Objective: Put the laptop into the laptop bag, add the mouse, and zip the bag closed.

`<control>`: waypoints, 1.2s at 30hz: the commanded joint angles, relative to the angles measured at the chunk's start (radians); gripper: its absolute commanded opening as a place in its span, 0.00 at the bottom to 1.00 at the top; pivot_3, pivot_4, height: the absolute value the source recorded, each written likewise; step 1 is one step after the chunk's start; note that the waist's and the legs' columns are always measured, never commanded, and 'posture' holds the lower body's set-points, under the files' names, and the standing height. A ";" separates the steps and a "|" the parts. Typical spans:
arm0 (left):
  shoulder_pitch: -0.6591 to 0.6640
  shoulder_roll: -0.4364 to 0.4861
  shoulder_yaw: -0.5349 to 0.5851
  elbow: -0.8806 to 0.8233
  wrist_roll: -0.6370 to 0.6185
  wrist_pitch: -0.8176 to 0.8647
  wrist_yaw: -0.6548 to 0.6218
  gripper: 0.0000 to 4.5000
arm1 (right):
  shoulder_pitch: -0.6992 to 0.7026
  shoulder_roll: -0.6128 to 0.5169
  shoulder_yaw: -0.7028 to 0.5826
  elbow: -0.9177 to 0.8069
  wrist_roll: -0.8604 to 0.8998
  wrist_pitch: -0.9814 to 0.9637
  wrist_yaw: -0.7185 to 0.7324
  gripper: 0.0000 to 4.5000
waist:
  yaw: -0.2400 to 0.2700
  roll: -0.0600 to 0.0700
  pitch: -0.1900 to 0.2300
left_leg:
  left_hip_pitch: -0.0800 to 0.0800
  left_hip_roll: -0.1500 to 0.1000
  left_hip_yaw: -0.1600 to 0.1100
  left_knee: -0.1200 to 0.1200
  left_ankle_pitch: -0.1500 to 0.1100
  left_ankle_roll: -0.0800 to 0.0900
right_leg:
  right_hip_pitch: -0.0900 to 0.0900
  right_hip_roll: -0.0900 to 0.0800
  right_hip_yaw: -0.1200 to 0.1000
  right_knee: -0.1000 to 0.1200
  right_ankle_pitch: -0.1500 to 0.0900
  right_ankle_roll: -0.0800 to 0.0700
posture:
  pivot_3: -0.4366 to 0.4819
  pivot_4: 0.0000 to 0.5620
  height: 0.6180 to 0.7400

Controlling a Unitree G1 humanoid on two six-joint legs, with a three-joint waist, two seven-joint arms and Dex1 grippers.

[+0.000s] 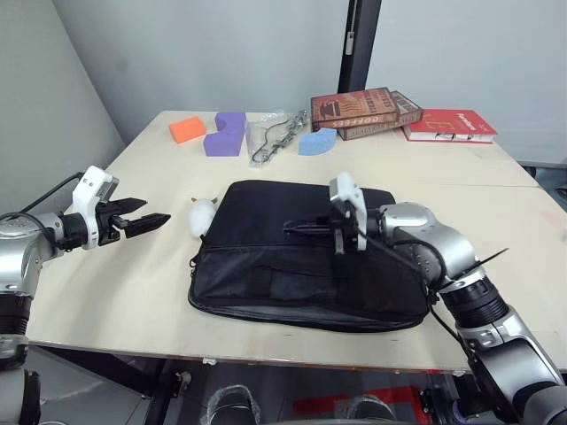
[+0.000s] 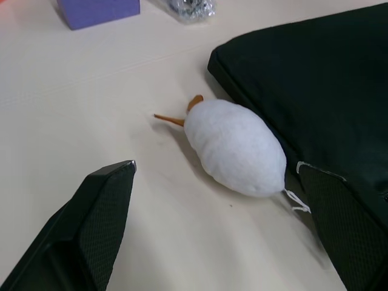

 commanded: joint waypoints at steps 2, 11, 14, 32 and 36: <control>-0.010 -0.004 0.049 -0.045 -0.029 0.017 0.030 1.00 | 0.022 0.053 0.073 0.120 -0.119 -0.170 0.015 0.01 | -0.002 -0.001 -0.001 | 0.000 0.000 0.000 0.000 0.000 0.000 | 0.000 0.000 0.000 0.000 0.000 0.000 | 0.48 0.27 0.95; -0.017 -0.012 0.036 -0.039 -0.017 0.010 0.042 1.00 | 0.092 0.087 0.132 0.375 -0.258 -0.314 0.040 0.01 | -0.016 -0.012 -0.011 | 0.007 0.000 0.000 0.001 0.000 0.000 | 0.007 0.000 0.000 0.000 0.000 -0.001 | 0.48 0.27 0.95; -0.029 -0.022 0.026 -0.028 -0.007 0.006 0.052 1.00 | 0.093 0.082 0.116 0.385 -0.259 -0.318 0.043 0.01 | -0.012 -0.012 -0.011 | 0.016 0.000 0.000 0.000 0.000 0.000 | 0.015 0.000 0.000 0.000 0.000 -0.001 | 0.48 0.27 0.95; -0.268 -0.269 -0.125 0.291 0.117 -0.073 0.157 1.00 | 0.129 0.042 0.072 0.303 -0.256 -0.263 0.041 0.01 | 0.000 -0.012 -0.013 | 0.017 0.000 -0.002 -0.002 0.000 0.000 | 0.020 0.000 -0.001 -0.005 0.000 -0.001 | 0.48 0.27 0.95; -0.305 -0.291 -0.145 0.357 0.129 -0.073 0.131 1.00 | 0.138 0.033 0.071 0.288 -0.255 -0.254 0.042 0.01 | 0.002 -0.012 -0.013 | 0.017 0.000 -0.001 -0.003 0.000 0.000 | 0.020 0.000 -0.001 -0.005 0.000 -0.001 | 0.48 0.27 0.95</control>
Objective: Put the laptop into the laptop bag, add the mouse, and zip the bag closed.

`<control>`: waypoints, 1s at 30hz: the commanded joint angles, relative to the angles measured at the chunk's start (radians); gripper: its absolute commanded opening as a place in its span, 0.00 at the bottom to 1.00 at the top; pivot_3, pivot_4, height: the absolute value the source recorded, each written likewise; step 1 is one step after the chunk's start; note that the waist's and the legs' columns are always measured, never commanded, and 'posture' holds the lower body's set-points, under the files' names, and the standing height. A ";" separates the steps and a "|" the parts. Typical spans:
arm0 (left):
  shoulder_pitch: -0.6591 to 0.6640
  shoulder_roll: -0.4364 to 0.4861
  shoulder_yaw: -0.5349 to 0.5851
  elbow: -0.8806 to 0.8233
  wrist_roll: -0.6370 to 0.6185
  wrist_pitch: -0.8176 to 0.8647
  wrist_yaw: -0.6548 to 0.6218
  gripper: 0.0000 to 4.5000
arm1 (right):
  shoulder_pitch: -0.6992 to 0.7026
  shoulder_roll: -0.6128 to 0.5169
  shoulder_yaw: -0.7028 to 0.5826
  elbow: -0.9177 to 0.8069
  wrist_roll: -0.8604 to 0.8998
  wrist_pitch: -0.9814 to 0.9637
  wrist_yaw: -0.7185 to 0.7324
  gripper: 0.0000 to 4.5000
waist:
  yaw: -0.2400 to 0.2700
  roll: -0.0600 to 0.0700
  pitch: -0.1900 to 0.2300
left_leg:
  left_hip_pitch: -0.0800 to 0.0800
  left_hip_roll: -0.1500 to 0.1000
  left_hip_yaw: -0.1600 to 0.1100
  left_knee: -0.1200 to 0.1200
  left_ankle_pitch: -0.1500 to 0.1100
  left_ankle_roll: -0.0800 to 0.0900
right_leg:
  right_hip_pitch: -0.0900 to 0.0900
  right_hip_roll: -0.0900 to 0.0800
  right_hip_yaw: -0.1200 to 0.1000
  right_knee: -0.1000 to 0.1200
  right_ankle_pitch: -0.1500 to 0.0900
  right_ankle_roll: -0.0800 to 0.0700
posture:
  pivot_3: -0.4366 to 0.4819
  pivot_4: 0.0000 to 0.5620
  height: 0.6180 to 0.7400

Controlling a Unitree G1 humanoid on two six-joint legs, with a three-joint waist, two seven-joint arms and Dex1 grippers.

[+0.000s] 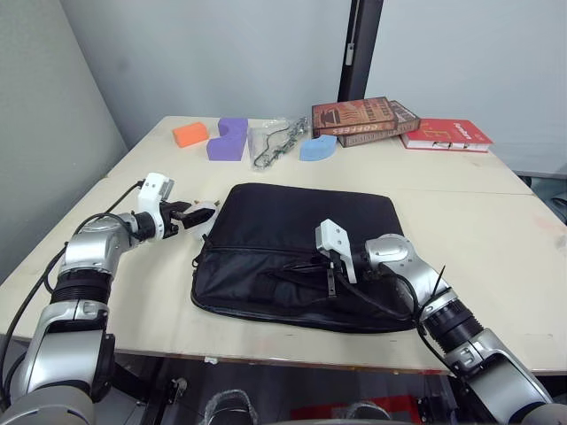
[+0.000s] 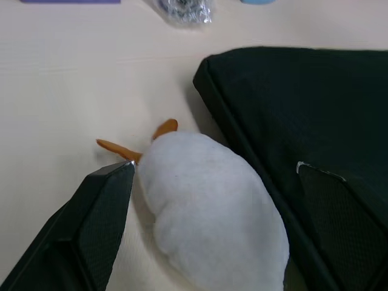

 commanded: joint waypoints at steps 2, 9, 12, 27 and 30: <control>-0.061 -0.006 -0.012 0.072 0.025 -0.029 -0.032 0.83 | 0.046 -0.041 0.003 0.031 -0.037 0.054 -0.005 0.00 | 0.004 0.000 0.000 | 0.000 0.000 0.000 -0.001 0.000 0.000 | 0.000 0.000 0.000 -0.001 0.000 0.000 | 0.48 0.27 0.95; -0.078 0.007 -0.024 0.129 0.059 -0.070 -0.071 0.28 | 0.052 -0.047 -0.004 0.012 -0.027 0.072 -0.002 0.00 | 0.003 0.000 0.000 | 0.000 0.000 0.000 -0.004 0.000 0.000 | 0.000 0.000 -0.001 -0.005 0.000 0.000 | 0.48 0.27 0.95; -0.061 0.022 -0.016 0.103 0.058 -0.058 -0.091 0.04 | 0.047 -0.042 -0.008 0.019 -0.027 0.073 -0.003 0.00 | 0.003 0.000 0.000 | 0.000 0.000 0.000 -0.005 0.000 0.000 | 0.000 0.000 -0.001 -0.006 0.000 0.000 | 0.48 0.27 0.95; 0.310 0.306 0.084 -0.497 -0.112 0.000 -0.407 0.01 | 0.030 -0.029 0.010 0.059 -0.042 0.052 0.016 0.00 | 0.000 0.001 0.002 | -0.001 0.000 0.003 -0.013 -0.001 -0.001 | -0.003 0.000 -0.001 -0.012 -0.001 0.000 | 0.48 0.27 0.95; 0.416 0.373 0.068 -0.672 -0.148 0.034 -0.478 0.01 | 0.018 -0.018 0.011 0.079 -0.044 0.047 0.016 0.00 | -0.004 0.002 0.003 | 0.000 0.000 0.003 -0.015 -0.001 -0.001 | -0.004 0.000 0.000 -0.012 -0.001 0.000 | 0.48 0.27 0.95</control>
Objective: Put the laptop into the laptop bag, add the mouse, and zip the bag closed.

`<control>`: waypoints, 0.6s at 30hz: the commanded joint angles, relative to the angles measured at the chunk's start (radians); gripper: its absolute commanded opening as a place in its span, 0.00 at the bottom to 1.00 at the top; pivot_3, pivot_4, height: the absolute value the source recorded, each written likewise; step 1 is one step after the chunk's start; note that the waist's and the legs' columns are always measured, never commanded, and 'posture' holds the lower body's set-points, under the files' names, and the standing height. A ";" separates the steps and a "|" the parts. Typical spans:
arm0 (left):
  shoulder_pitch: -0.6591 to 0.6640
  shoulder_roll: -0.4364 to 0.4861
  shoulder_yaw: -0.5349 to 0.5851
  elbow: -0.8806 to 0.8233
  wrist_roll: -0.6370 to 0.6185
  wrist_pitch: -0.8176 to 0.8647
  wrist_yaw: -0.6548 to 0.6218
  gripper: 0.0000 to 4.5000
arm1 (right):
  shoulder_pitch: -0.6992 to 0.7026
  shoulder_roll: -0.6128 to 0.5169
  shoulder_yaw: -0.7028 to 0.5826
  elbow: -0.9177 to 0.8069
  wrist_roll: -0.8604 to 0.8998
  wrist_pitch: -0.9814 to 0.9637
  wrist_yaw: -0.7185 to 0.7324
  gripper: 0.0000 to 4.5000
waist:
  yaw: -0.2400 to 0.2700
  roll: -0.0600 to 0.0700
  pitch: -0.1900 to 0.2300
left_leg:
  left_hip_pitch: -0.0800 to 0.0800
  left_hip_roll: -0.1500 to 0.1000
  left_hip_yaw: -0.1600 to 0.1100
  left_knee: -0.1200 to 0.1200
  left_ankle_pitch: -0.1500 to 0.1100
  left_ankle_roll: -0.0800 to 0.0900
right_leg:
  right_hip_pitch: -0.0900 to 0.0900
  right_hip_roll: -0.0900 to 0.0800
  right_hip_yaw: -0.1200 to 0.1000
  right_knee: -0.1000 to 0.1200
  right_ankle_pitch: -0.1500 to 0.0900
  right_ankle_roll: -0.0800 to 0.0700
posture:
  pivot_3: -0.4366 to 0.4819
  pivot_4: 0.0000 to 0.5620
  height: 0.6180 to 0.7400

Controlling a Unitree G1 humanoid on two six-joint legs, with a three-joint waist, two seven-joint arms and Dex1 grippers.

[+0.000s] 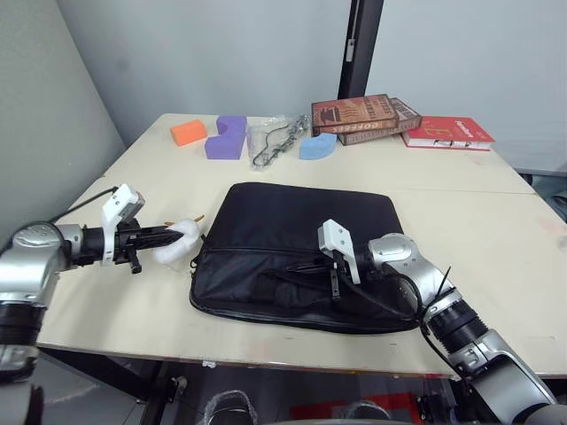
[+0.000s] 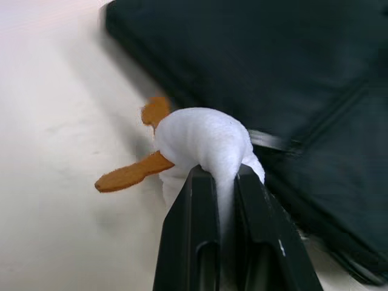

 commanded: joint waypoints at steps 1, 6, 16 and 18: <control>0.090 0.072 0.001 -0.200 -0.050 0.020 -0.089 0.01 | 0.014 -0.003 0.017 0.100 -0.045 0.022 -0.005 0.00 | -0.008 0.000 0.000 | 0.000 0.000 0.001 -0.001 0.000 0.000 | -0.001 0.000 0.001 0.000 0.000 0.000 | 0.48 0.27 0.95; 0.203 0.116 -0.006 -0.371 -0.100 0.047 -0.142 0.01 | 0.004 -0.001 0.019 0.120 -0.047 0.011 0.005 0.00 | -0.013 0.000 0.000 | 0.000 0.000 0.002 -0.008 0.000 0.000 | -0.005 0.001 0.001 0.000 0.000 0.000 | 0.48 0.27 0.95; 0.289 0.091 -0.170 -0.629 -0.161 0.069 -0.164 0.01 | -0.003 0.007 0.025 0.140 -0.048 0.012 0.012 0.00 | -0.024 0.000 0.000 | 0.000 0.000 0.005 -0.009 0.000 0.000 | -0.006 0.001 0.002 -0.002 0.000 0.000 | 0.48 0.27 0.95; 0.252 0.063 -0.218 -0.625 -0.157 0.064 -0.157 0.01 | -0.004 0.007 0.024 0.139 -0.047 0.016 0.012 0.00 | -0.025 0.000 0.000 | 0.000 0.000 0.005 -0.009 0.000 0.000 | -0.006 0.001 0.003 -0.002 0.000 0.000 | 0.48 0.27 0.95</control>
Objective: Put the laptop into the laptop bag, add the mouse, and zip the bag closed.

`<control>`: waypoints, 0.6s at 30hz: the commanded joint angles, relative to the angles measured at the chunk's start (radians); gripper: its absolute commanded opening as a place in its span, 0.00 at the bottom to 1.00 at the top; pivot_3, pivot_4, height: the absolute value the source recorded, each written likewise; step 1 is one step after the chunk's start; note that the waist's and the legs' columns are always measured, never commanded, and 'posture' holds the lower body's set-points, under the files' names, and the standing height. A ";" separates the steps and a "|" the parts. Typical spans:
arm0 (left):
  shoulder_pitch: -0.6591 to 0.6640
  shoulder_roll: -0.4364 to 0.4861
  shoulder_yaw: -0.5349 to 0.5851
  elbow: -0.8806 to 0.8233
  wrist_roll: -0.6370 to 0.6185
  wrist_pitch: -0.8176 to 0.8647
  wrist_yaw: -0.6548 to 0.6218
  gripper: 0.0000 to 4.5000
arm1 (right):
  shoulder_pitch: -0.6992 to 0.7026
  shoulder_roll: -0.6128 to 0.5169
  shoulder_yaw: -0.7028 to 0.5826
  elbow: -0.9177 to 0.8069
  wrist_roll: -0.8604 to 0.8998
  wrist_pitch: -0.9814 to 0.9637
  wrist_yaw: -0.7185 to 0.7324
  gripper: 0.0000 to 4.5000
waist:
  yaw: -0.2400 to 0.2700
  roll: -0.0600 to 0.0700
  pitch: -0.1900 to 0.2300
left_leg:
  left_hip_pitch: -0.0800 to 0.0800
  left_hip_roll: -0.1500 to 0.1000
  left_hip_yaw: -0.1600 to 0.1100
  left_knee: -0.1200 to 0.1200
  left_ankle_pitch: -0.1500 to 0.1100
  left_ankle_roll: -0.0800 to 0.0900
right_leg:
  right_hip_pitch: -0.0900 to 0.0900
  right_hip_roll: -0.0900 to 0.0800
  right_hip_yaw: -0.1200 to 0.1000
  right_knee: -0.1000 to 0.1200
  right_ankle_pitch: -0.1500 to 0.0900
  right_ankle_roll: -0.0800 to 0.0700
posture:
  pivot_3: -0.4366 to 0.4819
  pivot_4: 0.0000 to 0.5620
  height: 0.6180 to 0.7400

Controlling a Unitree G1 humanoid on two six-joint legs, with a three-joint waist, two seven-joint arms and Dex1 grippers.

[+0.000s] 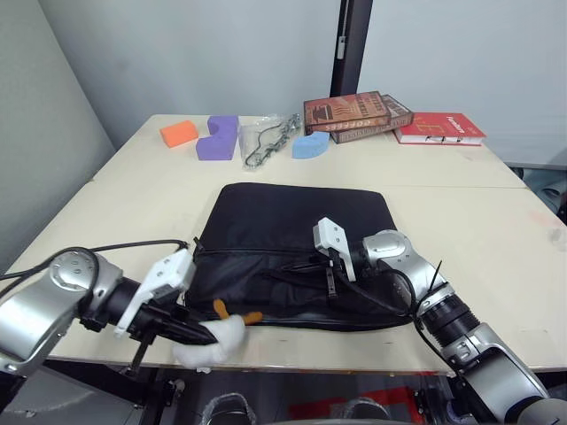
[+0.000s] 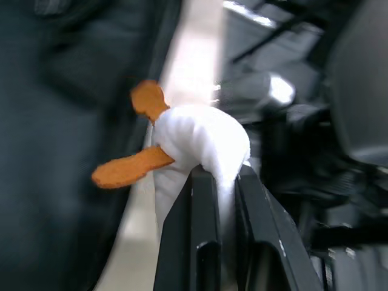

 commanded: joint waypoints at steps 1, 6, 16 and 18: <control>-0.073 -0.051 -0.087 -0.019 -0.007 -0.017 -0.005 0.01 | 0.027 -0.018 0.012 0.090 -0.047 0.039 -0.011 0.00 | 0.000 0.000 0.000 | 0.000 0.000 0.000 0.000 0.000 0.000 | 0.000 0.000 0.000 0.000 0.000 0.000 | 0.48 0.27 0.95; -0.176 -0.153 -0.212 0.019 0.032 -0.053 -0.001 0.01 | 0.021 -0.017 0.013 0.095 -0.046 0.043 -0.010 0.00 | -0.003 0.000 -0.001 | 0.000 0.000 0.000 0.001 0.000 0.000 | 0.001 0.000 0.000 0.002 0.000 0.000 | 0.48 0.27 0.95; -0.333 -0.353 -0.387 0.175 0.145 -0.187 -0.015 0.01 | 0.015 -0.007 0.013 0.079 -0.046 0.063 -0.024 0.00 | -0.011 -0.001 -0.002 | 0.000 0.000 0.000 0.003 0.000 0.000 | 0.001 0.000 0.001 0.002 0.000 -0.001 | 0.48 0.27 0.95; -0.341 -0.375 -0.410 0.207 0.173 -0.225 -0.024 0.01 | 0.016 -0.007 0.013 0.075 -0.047 0.065 -0.026 0.00 | -0.014 -0.001 -0.002 | 0.000 0.000 0.001 0.003 0.000 0.000 | 0.001 0.000 0.001 0.002 0.000 -0.001 | 0.48 0.27 0.95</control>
